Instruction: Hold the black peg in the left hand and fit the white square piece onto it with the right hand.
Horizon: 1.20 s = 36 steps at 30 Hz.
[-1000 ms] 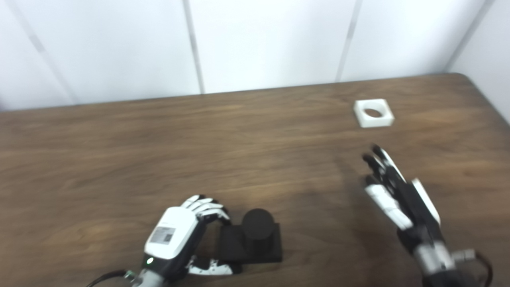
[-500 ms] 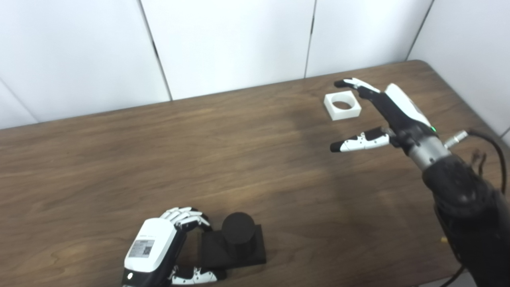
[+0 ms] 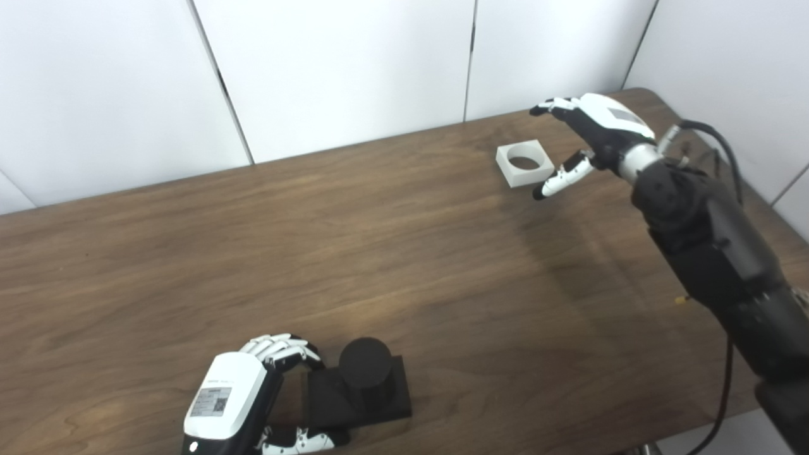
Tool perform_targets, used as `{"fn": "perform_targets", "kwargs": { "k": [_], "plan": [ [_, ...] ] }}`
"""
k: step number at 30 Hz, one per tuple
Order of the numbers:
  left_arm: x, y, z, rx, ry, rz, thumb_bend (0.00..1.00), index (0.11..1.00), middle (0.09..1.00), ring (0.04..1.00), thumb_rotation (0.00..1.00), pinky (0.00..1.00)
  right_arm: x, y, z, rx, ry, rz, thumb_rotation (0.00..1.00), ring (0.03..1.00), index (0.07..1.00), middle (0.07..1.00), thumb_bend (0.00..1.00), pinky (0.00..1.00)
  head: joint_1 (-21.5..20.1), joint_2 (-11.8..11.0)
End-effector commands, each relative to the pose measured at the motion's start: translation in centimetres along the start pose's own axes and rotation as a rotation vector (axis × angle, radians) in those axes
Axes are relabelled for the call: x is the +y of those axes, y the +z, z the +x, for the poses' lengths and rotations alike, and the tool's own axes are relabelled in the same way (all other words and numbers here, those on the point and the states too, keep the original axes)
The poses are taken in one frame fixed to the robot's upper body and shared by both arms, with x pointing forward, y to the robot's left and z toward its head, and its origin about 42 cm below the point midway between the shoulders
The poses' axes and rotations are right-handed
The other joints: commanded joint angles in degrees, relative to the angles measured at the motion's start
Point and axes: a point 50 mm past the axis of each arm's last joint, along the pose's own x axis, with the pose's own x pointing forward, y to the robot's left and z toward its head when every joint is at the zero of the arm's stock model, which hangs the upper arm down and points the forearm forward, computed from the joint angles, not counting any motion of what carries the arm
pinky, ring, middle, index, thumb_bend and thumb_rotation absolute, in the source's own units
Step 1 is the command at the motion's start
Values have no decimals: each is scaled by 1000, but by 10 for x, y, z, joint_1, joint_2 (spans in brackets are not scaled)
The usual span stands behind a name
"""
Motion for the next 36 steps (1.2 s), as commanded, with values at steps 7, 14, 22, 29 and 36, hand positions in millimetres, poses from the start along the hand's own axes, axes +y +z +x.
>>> {"fn": "perform_targets", "kwargs": {
  "k": [7, 14, 22, 29, 36],
  "plan": [
    [-5, -16, -7, 55, -54, 33, 522, 485, 725, 784, 48, 801, -29, 12, 41, -18, -39, -206, 188, 1000, 894, 962, 880, 1000, -2, -5],
    [-5, -18, -9, 58, -52, 31, 522, 485, 726, 785, 48, 803, -29, 17, 66, -6, -6, -237, 196, 1000, 888, 962, 899, 996, -2, -3],
    [-5, -15, -9, 55, -47, 31, 522, 485, 722, 783, 48, 802, -27, 25, 78, 3, 15, -299, 192, 989, 867, 947, 882, 972, 2, -2],
    [-4, -11, -10, 54, -46, 25, 522, 485, 725, 788, 48, 812, -14, 23, 78, 23, 30, -303, 192, 964, 855, 928, 874, 944, 4, 0],
    [-2, -9, -10, 60, -55, 22, 522, 485, 726, 788, 48, 810, -6, 21, 76, 30, 35, -286, 187, 953, 805, 918, 863, 904, 10, 3]
  ]
}}
